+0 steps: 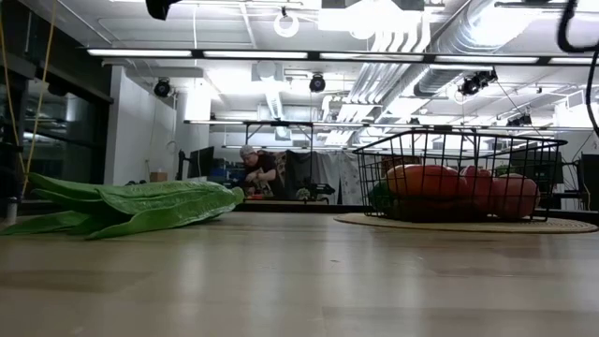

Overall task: Build produce basket
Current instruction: Put the pink dragonfruit into the black wire basket

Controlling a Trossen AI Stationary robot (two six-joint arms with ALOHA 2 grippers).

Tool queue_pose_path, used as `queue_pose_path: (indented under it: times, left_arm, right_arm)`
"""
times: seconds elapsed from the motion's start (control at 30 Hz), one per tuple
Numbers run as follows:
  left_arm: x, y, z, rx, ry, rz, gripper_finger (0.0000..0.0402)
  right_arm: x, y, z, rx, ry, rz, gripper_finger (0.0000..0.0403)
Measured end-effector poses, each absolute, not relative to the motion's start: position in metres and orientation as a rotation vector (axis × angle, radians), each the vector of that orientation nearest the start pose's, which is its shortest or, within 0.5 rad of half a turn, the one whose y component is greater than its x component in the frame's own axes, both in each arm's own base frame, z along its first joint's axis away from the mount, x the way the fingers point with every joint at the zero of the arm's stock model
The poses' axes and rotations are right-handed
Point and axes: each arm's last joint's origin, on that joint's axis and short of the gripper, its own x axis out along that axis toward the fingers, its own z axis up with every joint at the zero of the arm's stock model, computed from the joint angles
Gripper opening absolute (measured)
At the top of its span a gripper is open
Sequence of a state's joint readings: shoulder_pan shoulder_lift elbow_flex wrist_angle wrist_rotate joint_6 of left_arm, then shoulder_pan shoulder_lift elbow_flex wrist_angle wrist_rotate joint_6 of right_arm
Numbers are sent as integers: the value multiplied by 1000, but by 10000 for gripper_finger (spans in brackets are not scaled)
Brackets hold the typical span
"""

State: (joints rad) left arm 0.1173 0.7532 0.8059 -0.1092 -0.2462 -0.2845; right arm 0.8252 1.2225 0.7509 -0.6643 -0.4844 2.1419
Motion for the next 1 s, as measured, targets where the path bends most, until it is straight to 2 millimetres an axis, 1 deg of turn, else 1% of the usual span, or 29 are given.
queue_pose_path:
  times: [0.23, 0.33, 0.47, 0.63, 0.77, 0.9, 1.0]
  left_arm:
    - [163, 26, 351, -277, 5, 369, 310]
    - [163, 26, 351, -277, 5, 369, 310]
    - [163, 26, 351, -277, 5, 369, 310]
    - [163, 26, 351, -247, 11, 369, 310]
    - [163, 26, 351, -244, 11, 374, 310]
    - [163, 26, 351, -244, 11, 374, 310]
    - [163, 26, 351, -244, 10, 376, 310]
  right_arm:
    - [144, 181, 184, 1325, 1926, -652, 394]
    - [145, 187, 175, 1297, 1986, -666, 394]
    - [149, 196, 165, 1294, 2004, -643, 394]
    - [151, 202, 151, 1261, 2035, -684, 394]
    - [152, 204, 144, 1247, 2045, -716, 394]
    - [152, 204, 142, 1240, 2042, -732, 394]
    - [152, 203, 141, 1227, 2041, -726, 384]
